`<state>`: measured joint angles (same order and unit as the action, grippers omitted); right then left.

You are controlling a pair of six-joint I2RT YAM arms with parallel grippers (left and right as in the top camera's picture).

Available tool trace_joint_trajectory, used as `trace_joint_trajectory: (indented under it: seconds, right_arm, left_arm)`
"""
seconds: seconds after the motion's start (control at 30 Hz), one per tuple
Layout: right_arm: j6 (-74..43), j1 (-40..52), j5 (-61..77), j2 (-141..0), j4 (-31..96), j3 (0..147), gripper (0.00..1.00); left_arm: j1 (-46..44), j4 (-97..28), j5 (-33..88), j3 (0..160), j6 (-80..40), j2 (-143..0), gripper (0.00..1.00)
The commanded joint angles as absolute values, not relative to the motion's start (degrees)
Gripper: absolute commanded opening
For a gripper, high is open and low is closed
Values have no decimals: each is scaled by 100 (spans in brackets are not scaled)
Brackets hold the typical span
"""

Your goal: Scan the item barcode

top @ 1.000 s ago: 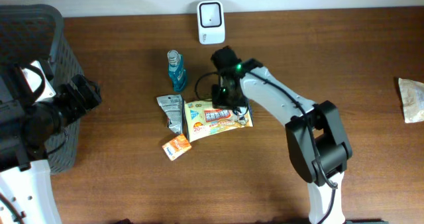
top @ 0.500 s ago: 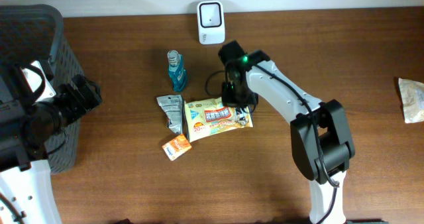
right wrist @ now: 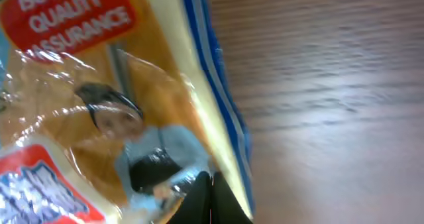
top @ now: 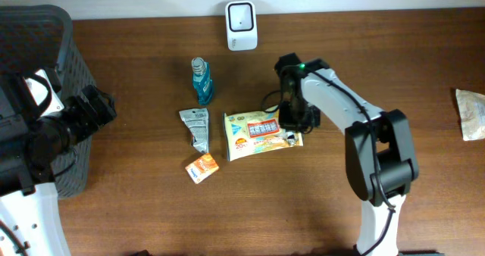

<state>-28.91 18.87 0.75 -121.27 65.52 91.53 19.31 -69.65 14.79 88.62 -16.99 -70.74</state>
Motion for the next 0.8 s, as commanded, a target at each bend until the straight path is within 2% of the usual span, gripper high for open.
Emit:
trace_joint_trajectory:
  seconds: [0.0,0.03,0.07,0.1,0.13,0.2,0.23,0.47,0.57,0.6,0.63,0.67,0.73,0.77]
  right_arm:
    - [-2722,1743,-69,-11397,6875,9308,4]
    - [-2652,1723,-69,-11292,6943,9332,4]
    - [-2554,1708,-69,-11190,7006,9351,11]
    - [-2375,1682,-71,-11037,7072,9362,36]
    - [-2248,1653,-69,-10943,7120,9362,69]
    - [-2102,1616,-71,-10857,7203,9362,93]
    - [-2045,1597,-69,-10840,7234,9362,98]
    - [-1975,1448,-56,-10840,7190,9360,99]
    - [-1973,1450,95,-10840,7039,9360,99]
    - [-1975,1459,211,-10847,6956,9360,99]
    - [-1975,1461,322,-10849,6869,9358,99]
    - [-1975,1459,445,-10849,6785,9358,100]
    - [-1975,1459,497,-10849,6702,9358,87]
    - [-1975,1459,493,-10849,6663,9356,86]
  left_arm:
    - [1962,-6969,1525,8853,-1754,-7072,99]
    - [1962,-6969,1527,8853,-1754,-7072,99]
    - [1962,-6969,1525,8853,-1756,-7072,99]
    - [1962,-6967,1527,8853,-1756,-7072,99]
    - [1962,-6967,1527,8853,-1756,-7072,99]
    - [1962,-6967,1525,8853,-1754,-7072,99]
    - [1962,-6967,1527,8853,-1754,-7072,99]
    - [1850,-7166,2923,8825,-1466,-7076,100]
    - [1500,-7240,2958,8691,-1017,-7076,98]
    - [1382,-7251,2882,8615,-1020,-7076,95]
    - [1186,-7216,2869,8436,-1020,-7076,85]
    - [937,-7043,2869,8134,-1024,-7078,68]
    - [714,-6799,2869,7804,-1072,-7078,57]
    - [609,-6650,2871,7620,-1142,-7083,50]
